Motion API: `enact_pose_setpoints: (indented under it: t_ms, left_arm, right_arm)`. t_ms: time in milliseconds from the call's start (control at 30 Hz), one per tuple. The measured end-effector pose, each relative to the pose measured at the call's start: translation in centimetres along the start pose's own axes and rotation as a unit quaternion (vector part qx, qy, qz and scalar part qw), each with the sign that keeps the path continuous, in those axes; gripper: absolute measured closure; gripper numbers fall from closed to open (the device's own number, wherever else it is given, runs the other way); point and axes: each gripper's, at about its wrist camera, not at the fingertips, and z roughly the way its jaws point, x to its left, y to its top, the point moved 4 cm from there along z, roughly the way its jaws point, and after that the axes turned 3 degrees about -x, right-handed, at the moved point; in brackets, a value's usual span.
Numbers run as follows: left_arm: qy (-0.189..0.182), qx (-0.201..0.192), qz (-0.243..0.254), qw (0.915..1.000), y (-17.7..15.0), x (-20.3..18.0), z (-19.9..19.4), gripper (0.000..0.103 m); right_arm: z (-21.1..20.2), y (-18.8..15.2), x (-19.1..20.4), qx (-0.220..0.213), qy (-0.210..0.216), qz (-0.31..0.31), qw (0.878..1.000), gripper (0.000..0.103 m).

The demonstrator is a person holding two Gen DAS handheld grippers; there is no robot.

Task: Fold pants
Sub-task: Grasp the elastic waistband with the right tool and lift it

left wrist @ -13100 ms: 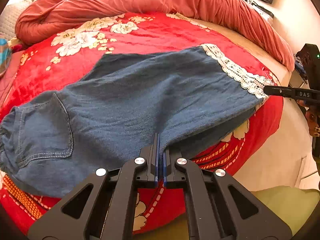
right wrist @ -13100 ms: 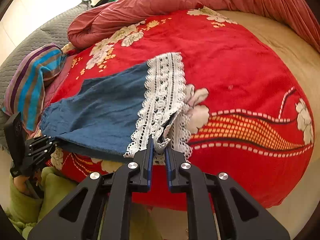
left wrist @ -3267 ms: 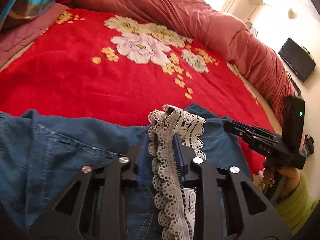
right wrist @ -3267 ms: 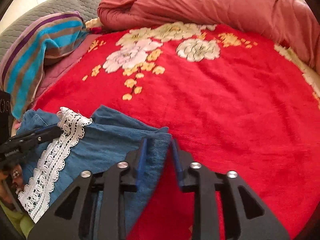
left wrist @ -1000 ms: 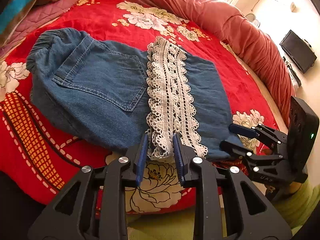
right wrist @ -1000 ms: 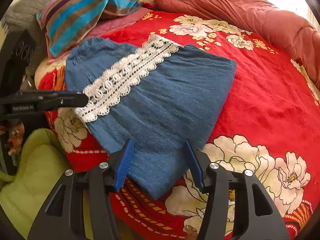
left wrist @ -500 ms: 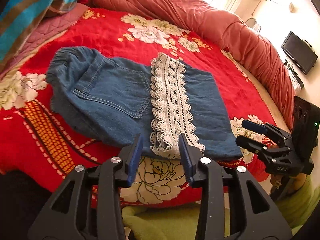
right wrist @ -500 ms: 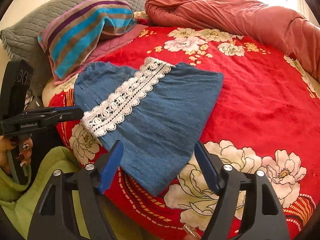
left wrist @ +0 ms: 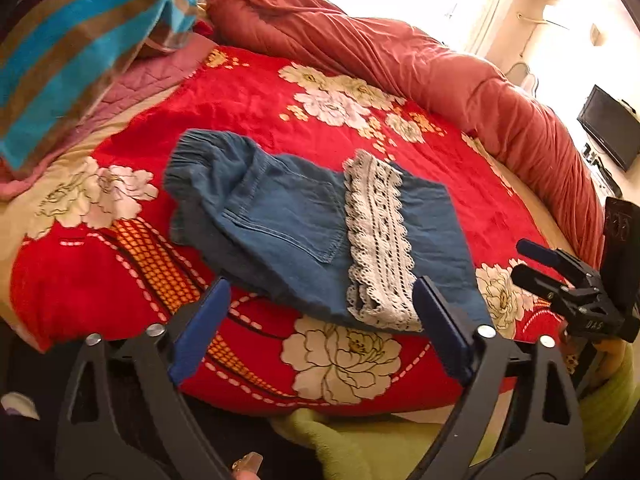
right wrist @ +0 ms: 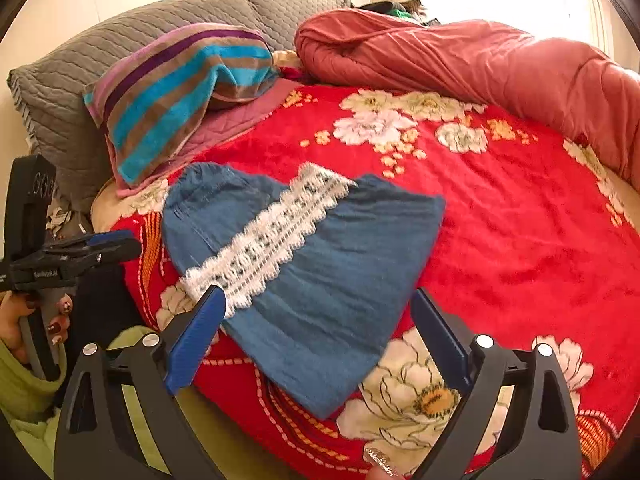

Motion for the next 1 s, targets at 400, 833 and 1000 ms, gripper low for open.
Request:
enact_pose_setpoints:
  t_ms: [400,833,1000]
  left_arm:
    - [0.024,-0.009,-0.069,0.9973,0.5,5.5,-0.2,0.010]
    - [-0.013,0.014,-0.125,0.9920,0.4,7.9,2.8,0.012]
    - [-0.047,0.035,-0.148,0.9872,0.3,7.6,4.5,0.015]
  right_arm:
    - [3.5,5.1,3.6,-0.001,0.040,-0.044,0.998,0.010]
    - [13.2,12.0,8.2,0.057,0.112,-0.102,0.987,0.010]
    - [16.6,12.9,10.8,0.093,0.141,-0.160,0.972,0.010]
